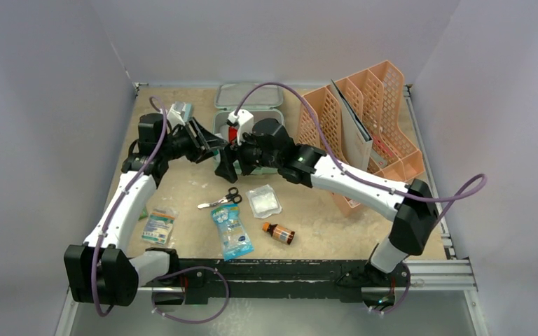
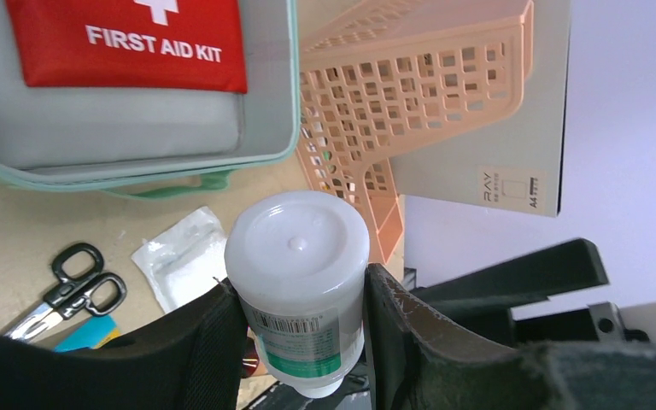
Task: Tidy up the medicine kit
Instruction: Pick up the pill bottle at the center of the board.
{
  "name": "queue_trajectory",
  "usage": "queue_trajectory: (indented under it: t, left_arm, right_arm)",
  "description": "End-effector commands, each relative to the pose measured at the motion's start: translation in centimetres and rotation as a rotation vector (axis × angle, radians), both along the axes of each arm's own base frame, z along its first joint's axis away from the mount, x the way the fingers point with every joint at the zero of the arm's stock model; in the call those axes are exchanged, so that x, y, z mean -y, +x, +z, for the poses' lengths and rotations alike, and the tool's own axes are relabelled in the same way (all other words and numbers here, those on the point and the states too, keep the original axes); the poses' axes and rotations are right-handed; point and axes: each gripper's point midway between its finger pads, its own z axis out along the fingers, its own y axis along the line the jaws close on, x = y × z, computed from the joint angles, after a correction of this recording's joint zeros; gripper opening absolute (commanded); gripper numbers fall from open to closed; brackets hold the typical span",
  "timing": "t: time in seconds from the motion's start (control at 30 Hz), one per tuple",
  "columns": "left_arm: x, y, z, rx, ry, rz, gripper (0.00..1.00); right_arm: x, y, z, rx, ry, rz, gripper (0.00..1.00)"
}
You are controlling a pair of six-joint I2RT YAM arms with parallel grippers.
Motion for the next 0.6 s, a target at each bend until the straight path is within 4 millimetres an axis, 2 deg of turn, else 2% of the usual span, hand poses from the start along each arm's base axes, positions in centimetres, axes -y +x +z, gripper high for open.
queue_trajectory:
  t: [0.0,0.17,0.3,0.5,0.57]
  left_arm:
    - [1.6,-1.0,2.5,0.084,-0.057,-0.06,0.31]
    - [2.1,-1.5,3.1,0.097,-0.08,-0.056,0.31]
    - [2.1,-1.7,2.7,0.081,-0.08,-0.049,0.3]
    - [1.9,-1.7,2.6,0.074,-0.075,-0.026,0.3]
    - [1.9,-1.6,2.8,0.079,-0.076,-0.028,0.29]
  right_arm:
    - [-1.3,1.5,3.6,0.045,0.086,-0.034,0.8]
    - [-2.2,2.9,3.7,0.037,0.13,-0.091,0.77]
    - [-2.6,3.4,3.7,0.032,0.155,-0.111,0.72]
    - [-1.9,5.2,3.2,0.062,0.149,-0.219,0.76]
    - [-2.0,5.3,3.1,0.072,0.149,-0.217,0.7]
